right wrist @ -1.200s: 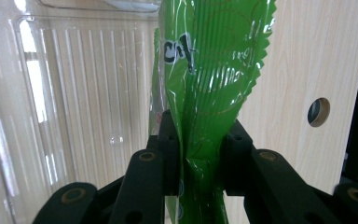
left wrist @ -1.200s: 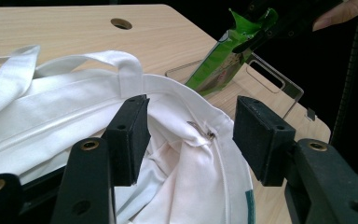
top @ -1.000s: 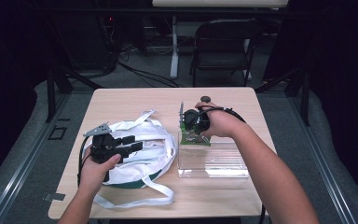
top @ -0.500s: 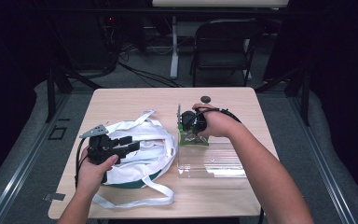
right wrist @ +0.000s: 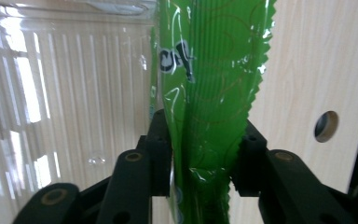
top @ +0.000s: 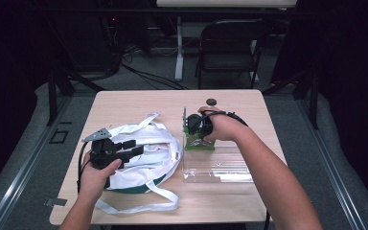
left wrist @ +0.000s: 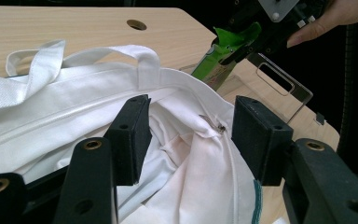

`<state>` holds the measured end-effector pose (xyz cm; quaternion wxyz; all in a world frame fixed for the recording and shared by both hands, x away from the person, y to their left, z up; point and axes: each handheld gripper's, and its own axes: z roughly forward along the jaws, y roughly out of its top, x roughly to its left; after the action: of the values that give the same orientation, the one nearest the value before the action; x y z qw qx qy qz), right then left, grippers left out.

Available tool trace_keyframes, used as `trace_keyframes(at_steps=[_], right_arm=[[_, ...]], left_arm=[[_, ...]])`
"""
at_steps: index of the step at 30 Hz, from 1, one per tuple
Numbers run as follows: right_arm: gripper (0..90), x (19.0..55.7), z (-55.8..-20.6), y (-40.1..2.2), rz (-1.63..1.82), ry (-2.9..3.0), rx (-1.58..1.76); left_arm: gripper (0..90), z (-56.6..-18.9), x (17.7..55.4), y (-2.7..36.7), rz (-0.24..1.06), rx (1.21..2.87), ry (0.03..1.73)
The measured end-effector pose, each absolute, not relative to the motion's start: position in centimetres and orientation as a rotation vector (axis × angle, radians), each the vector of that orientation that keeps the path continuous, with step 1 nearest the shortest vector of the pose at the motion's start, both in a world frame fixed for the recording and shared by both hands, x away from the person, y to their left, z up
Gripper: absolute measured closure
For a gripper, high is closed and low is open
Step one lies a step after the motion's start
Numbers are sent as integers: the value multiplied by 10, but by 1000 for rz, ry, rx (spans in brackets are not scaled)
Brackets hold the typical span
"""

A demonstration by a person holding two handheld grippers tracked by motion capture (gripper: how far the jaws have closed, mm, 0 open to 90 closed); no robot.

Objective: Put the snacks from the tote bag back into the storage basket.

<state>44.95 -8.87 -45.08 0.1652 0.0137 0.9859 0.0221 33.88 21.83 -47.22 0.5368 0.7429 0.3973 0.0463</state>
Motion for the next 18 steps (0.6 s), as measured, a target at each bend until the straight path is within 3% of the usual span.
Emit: trace_keyframes(at_steps=[10,18], right_arm=[[477,450,-446,-89,116,2791,103],[422,449,-441,-89,136,2758,99]], left_arm=[[456,-472,339,219,119,1762,951],[450,-472,339,220,120,1764,955]])
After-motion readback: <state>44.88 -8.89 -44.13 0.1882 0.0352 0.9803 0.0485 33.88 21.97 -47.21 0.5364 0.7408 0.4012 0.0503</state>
